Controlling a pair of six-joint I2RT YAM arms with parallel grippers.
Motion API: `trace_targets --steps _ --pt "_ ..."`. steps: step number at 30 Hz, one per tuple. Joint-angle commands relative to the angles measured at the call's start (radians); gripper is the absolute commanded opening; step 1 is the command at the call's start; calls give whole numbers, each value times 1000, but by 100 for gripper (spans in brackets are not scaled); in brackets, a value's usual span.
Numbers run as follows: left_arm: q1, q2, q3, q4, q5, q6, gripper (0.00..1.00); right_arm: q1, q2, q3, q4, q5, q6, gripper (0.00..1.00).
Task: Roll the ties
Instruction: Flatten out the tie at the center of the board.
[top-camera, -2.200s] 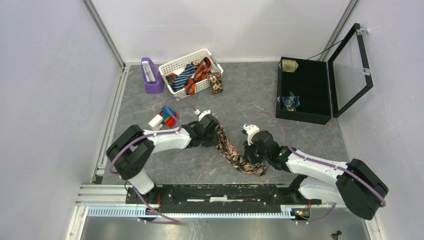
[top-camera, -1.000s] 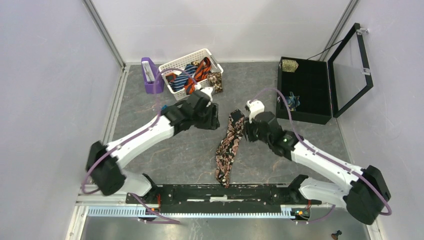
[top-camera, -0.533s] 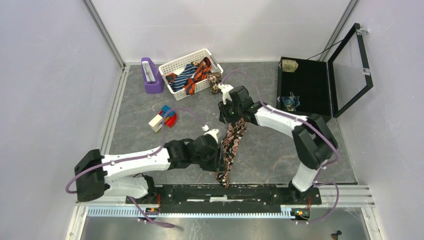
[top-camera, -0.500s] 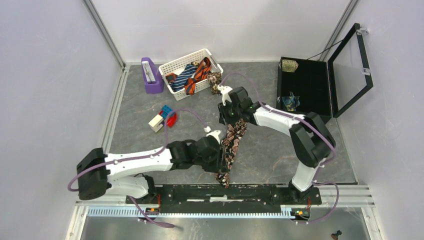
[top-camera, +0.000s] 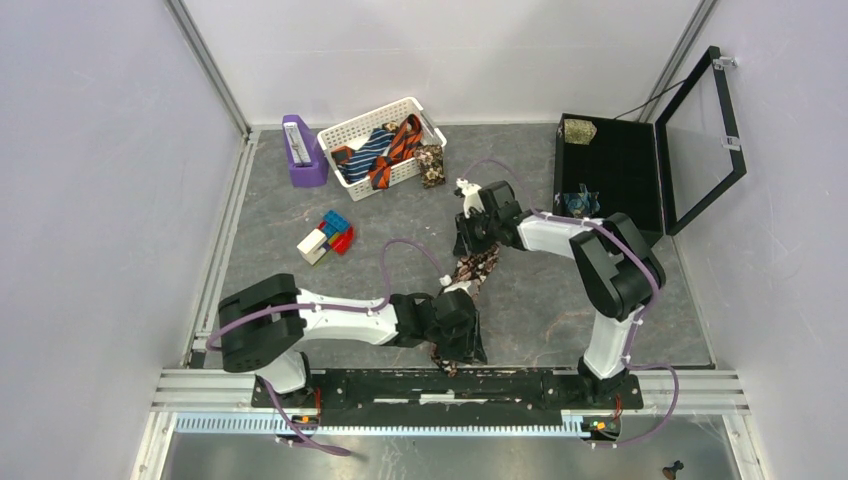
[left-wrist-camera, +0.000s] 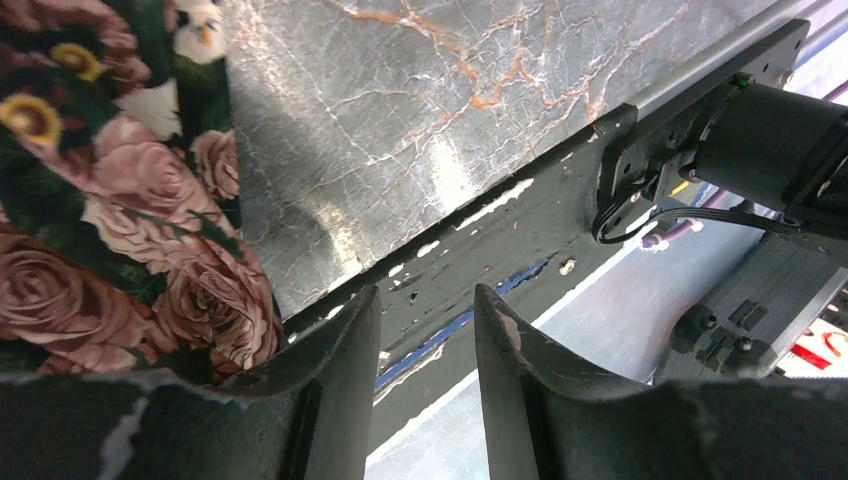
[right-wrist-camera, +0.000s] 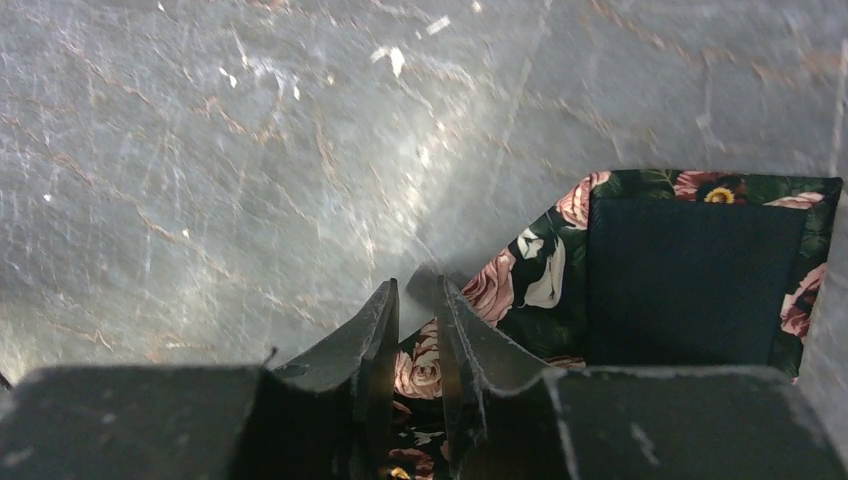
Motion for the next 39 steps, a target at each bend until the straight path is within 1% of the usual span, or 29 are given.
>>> trace_targets --steps 1,6,8,12,14,15,16,18,22,24,27,29,33,35,39 --pt "11 -10 5 -22 -50 -23 46 -40 -64 -118 -23 45 -4 27" --pt "74 -48 -37 -86 -110 41 44 -80 -136 -233 -8 65 -12 27" --pt "98 -41 -28 -121 -145 84 43 -100 -166 -283 2 68 -16 27" --pt "150 -17 -2 -169 -155 162 43 -140 -233 -381 33 68 -8 26" --pt "178 -17 15 -194 -157 215 43 -159 -273 -423 39 90 10 20" --pt "193 -16 33 -209 -159 244 43 -166 -296 -442 36 100 16 17" --pt "206 -14 50 -232 -161 279 43 -174 -315 -460 37 106 23 16" --pt "230 -3 100 -257 -145 368 43 -181 -367 -510 58 117 46 16" --pt "275 66 232 -394 -158 565 44 -186 -465 -607 103 130 118 17" --pt "318 102 281 -435 -153 619 43 -186 -523 -657 127 126 151 17" --pt "370 121 315 -443 -120 664 43 -187 -592 -719 145 129 194 16" --pt "377 125 336 -446 -122 692 43 -187 -638 -748 141 138 220 16" --pt "375 134 392 -509 -105 704 43 -186 -754 -806 142 187 263 17" --pt "361 97 386 -521 -62 694 45 -188 -776 -802 135 238 252 17" --pt "306 -1 375 -591 -8 679 50 -188 -747 -709 86 305 185 17"
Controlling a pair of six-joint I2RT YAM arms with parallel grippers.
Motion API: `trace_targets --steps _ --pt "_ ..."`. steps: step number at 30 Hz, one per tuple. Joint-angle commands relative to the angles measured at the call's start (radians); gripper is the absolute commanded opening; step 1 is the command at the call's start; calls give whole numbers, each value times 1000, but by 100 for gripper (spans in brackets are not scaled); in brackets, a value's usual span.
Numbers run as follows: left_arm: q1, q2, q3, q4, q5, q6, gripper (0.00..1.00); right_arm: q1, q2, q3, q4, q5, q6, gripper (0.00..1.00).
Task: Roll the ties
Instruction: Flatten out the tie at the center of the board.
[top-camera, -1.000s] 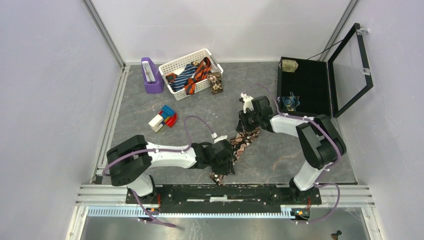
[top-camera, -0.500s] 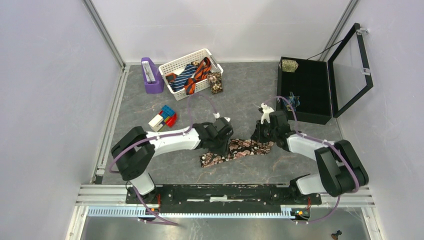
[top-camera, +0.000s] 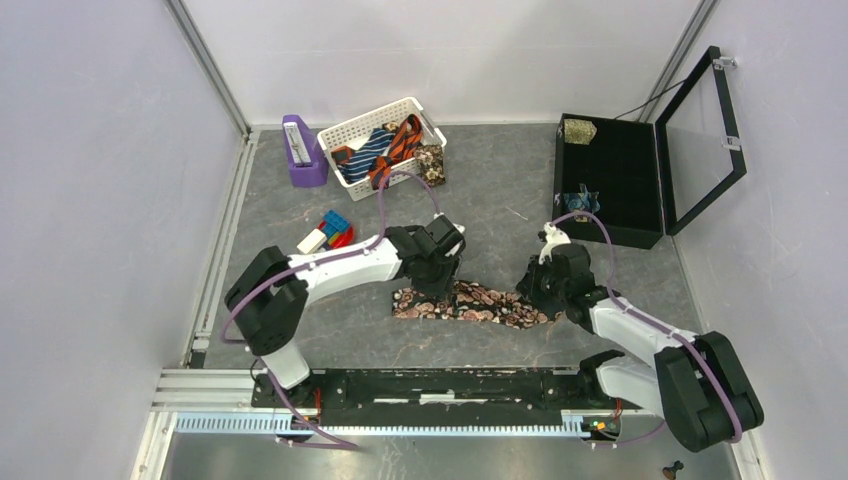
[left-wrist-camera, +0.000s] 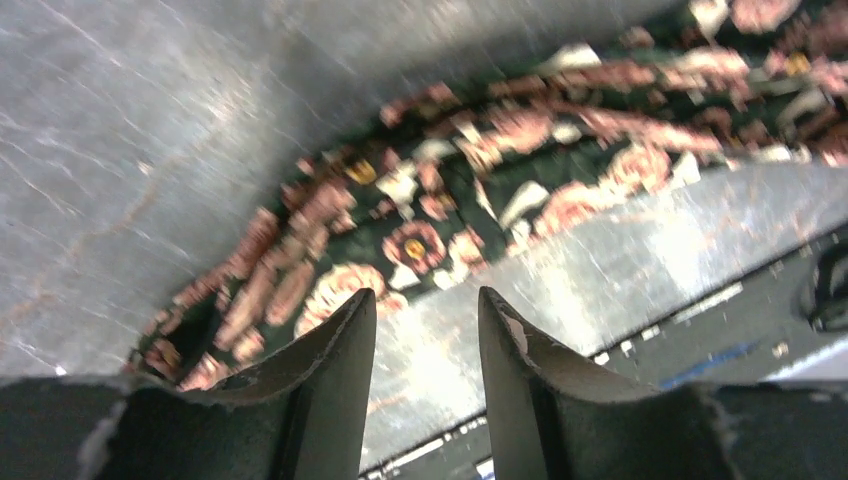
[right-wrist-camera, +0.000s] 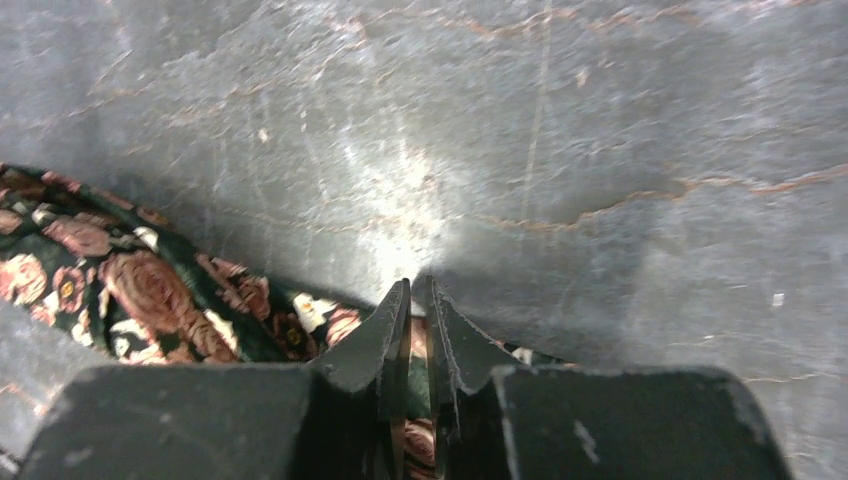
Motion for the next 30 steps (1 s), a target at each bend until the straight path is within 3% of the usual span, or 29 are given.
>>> trace_targets --steps 1,6,12,19,26,30 --pt "-63 -141 3 -108 84 32 51 -3 29 85 -71 123 -48 17" --pt "-61 -262 -178 -135 -57 -63 49 -4 55 124 -68 126 -54 17" --pt "-27 -303 -356 -1 -81 -127 42 -4 65 83 -49 114 -52 17" --pt "60 -280 -379 78 -146 -110 39 -3 41 20 -44 101 -44 16" --pt "180 -230 -370 203 -68 -8 37 -4 25 2 -43 110 -45 16" --pt "193 -181 -295 139 -58 26 35 -3 30 46 -61 115 -53 16"
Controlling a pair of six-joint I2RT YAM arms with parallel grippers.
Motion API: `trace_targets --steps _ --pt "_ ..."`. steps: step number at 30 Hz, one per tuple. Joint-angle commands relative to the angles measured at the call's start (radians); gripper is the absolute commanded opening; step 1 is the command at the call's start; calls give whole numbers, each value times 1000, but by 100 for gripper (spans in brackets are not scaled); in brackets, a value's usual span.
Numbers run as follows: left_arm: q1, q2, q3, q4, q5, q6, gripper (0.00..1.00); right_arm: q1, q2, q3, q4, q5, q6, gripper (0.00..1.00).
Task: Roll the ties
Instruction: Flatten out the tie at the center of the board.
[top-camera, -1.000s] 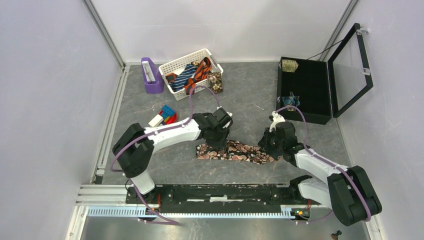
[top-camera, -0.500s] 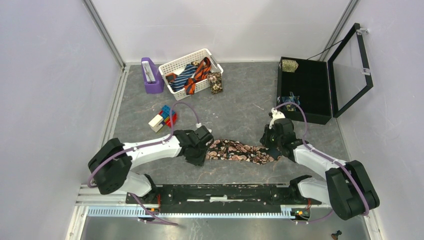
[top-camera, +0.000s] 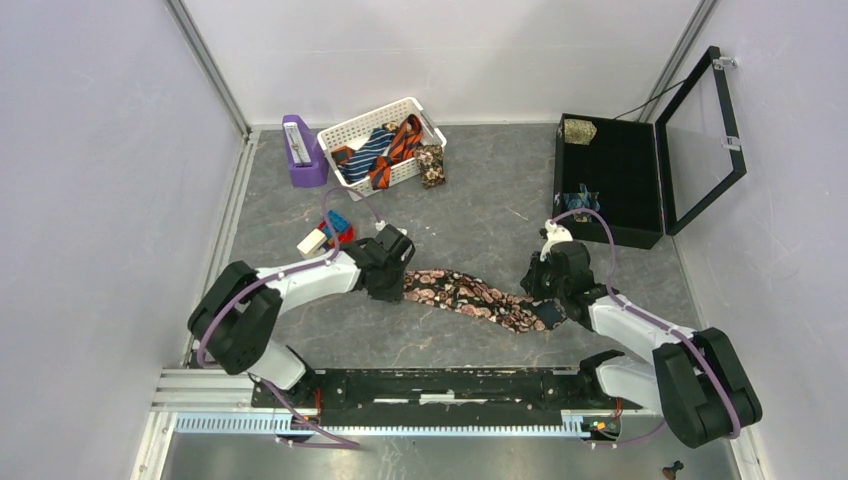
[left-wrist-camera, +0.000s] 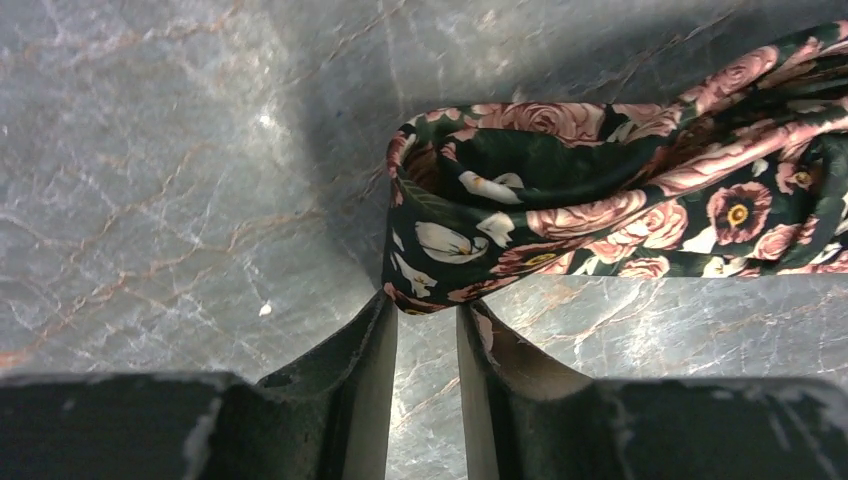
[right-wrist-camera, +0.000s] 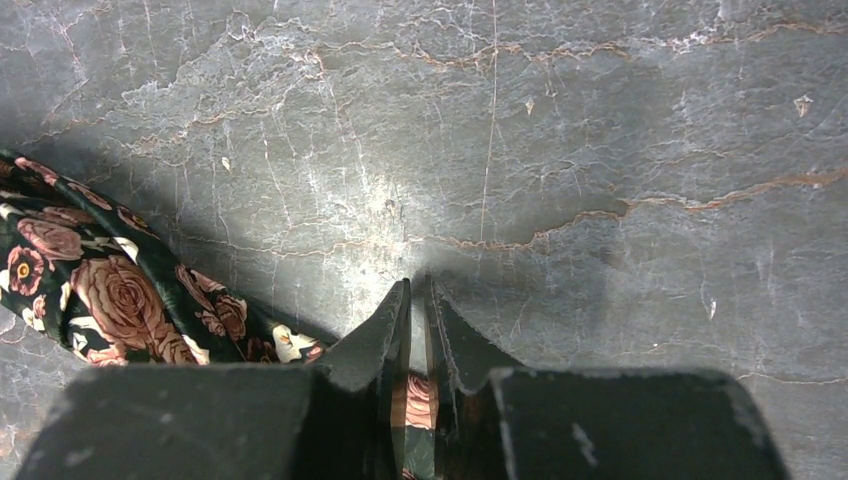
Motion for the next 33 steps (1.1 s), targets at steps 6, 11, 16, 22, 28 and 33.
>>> trace_targets --steps 6,11,16,22,28,33 --pt "-29 -206 123 -135 -7 30 54 -4 -46 194 -177 100 -70 25" --pt "-16 -373 91 -134 -252 -37 100 -3 -122 306 -216 170 -103 66" --pt "-12 -502 58 -58 -255 -121 100 -5 -189 397 -313 289 -108 98" --pt "-311 -313 276 -285 -453 -303 97 -11 -317 396 -381 476 -72 98" --pt "-574 53 528 -315 -457 -425 81 -12 -407 375 -457 657 -45 98" --pt "-712 382 858 -432 -520 -401 72 -18 -491 428 -538 837 -26 98"
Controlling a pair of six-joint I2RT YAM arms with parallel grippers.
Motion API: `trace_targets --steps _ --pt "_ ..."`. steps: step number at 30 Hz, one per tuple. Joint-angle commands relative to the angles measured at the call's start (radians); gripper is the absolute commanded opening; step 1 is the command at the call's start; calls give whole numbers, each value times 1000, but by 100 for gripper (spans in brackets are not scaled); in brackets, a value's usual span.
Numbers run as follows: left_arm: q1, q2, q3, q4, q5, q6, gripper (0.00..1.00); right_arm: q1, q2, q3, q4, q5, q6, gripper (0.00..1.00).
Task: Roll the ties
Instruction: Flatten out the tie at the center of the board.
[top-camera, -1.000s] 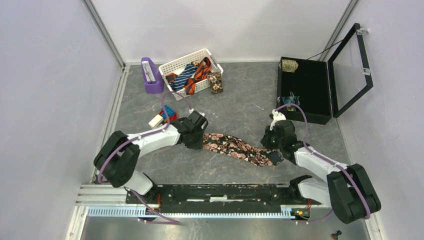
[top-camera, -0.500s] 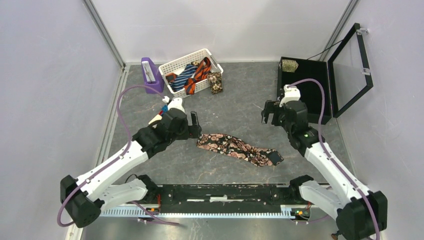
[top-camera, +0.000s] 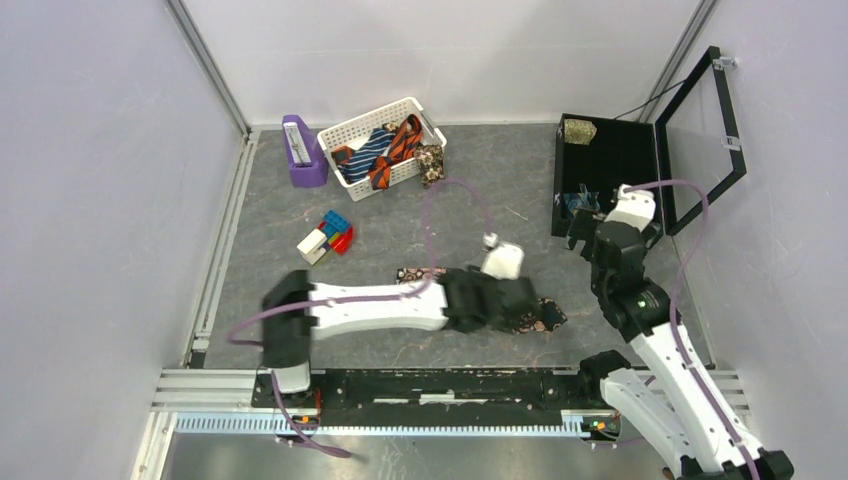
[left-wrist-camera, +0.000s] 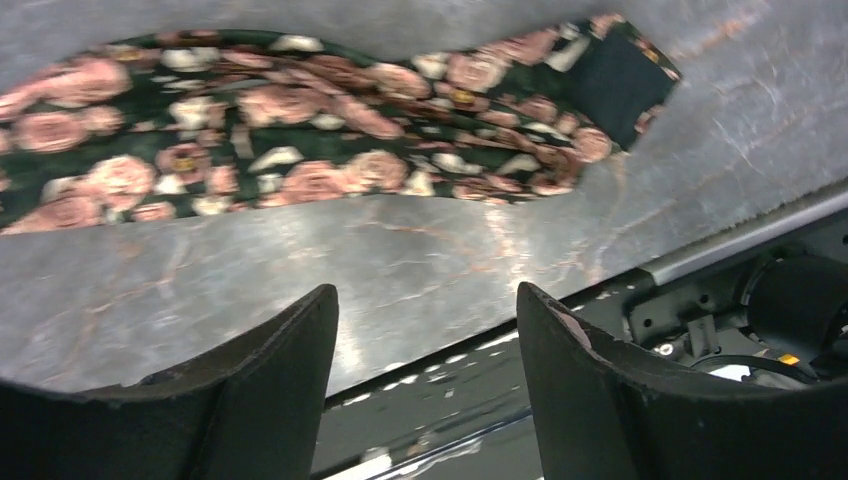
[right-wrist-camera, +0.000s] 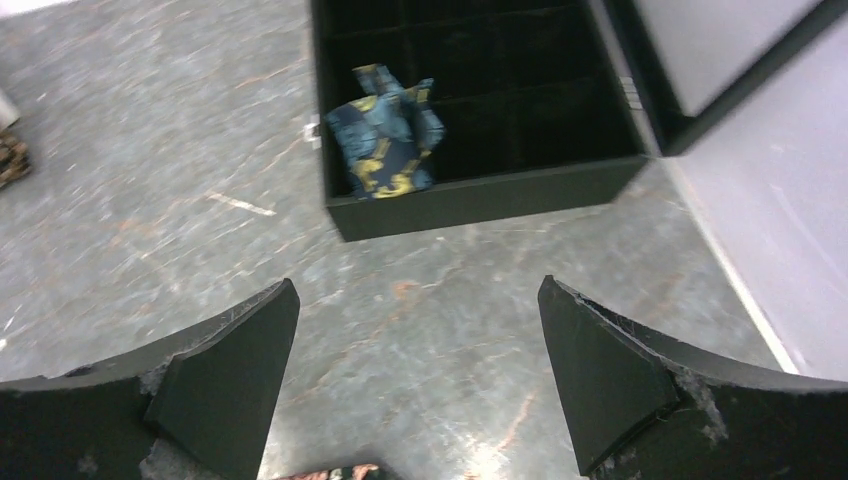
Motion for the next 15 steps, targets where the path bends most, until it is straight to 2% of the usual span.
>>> trace_targets --steps 1,6,8,11,15 --pt "-104 201 248 -122 -105 -46 71 -6 -74 78 -96 249 43 98" --pt "-137 399 423 -156 -109 -60 68 -7 -119 215 -160 353 77 98" --pt "-144 448 472 -164 -119 -73 68 -7 -127 245 -166 348 72 98" --pt "-145 492 528 -169 -152 -85 75 -6 -137 257 -169 312 59 98" --pt "-136 574 612 -194 -205 -86 74 -7 -157 228 -164 275 60 98"
